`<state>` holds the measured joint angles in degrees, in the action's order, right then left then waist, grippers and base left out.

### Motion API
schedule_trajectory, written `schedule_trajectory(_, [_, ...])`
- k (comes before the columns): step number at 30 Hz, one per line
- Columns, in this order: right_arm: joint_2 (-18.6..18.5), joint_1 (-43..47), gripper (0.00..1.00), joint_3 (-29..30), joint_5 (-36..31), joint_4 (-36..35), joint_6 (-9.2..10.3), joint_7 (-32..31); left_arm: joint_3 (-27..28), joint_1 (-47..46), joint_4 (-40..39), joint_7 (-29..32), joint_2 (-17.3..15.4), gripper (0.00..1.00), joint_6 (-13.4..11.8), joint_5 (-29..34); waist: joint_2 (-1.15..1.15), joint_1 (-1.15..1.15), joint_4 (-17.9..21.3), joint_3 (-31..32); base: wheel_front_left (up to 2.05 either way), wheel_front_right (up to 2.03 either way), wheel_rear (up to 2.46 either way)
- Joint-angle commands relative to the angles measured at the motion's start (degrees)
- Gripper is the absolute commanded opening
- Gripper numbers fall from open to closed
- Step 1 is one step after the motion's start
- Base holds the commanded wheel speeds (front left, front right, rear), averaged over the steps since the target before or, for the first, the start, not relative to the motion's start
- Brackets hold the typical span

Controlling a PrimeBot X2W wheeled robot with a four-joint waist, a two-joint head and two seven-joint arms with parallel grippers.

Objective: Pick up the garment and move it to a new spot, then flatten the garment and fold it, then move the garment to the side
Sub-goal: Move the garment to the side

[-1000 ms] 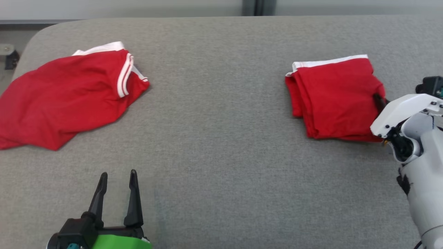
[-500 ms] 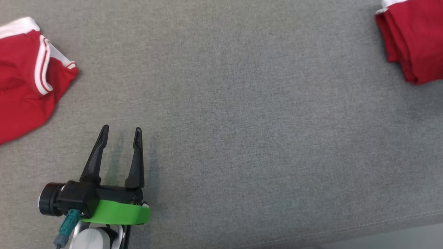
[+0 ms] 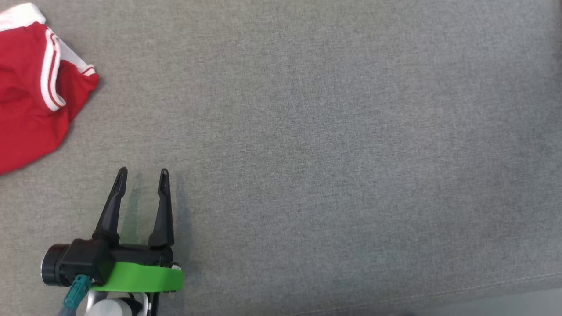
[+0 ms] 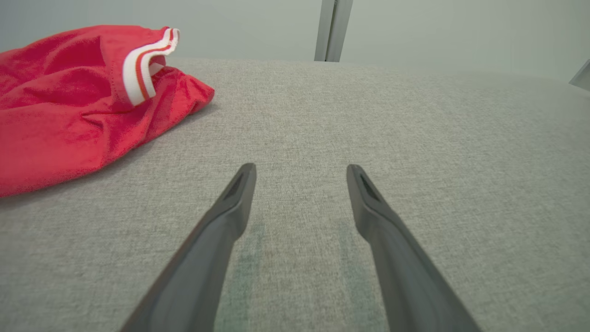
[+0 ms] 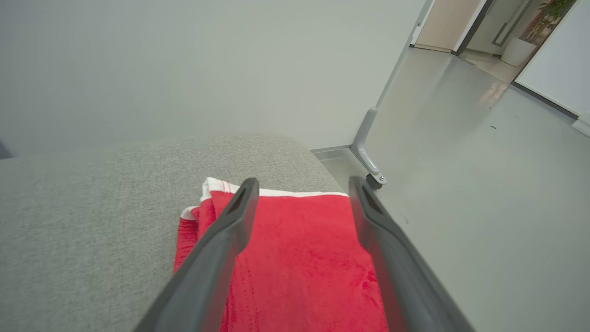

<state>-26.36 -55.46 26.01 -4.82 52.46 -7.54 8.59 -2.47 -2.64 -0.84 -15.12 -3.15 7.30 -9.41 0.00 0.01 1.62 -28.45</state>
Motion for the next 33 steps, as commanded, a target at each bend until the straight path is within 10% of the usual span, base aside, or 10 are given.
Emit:
schedule_trajectory(1, [0.4, 2.3, 1.00, -0.8, -0.8, -0.9, 0.10, 1.6, 0.3, 1.3, 0.4, 0.0, -0.1, 1.00, 0.2, -0.3, 0.00, -0.01, -0.9, 6.0, 0.00, 0.00, 0.00])
schedule_trajectory(15, [9.0, 29.2, 1.00, -12.1, 3.9, -20.3, 0.10, 6.5, -0.5, 10.1, 1.9, 0.0, 0.2, 1.00, -3.9, -5.1, 0.00, -0.01, -5.1, 24.3, 0.00, 0.00, 0.00])
schedule_trajectory(33, [23.0, 59.6, 1.00, -18.4, 4.6, -40.1, 0.09, 6.6, 0.6, 14.2, 4.9, 0.0, 0.2, 1.00, -3.6, -3.9, 0.00, -0.01, -7.1, 29.8, 0.00, 0.00, 0.00])
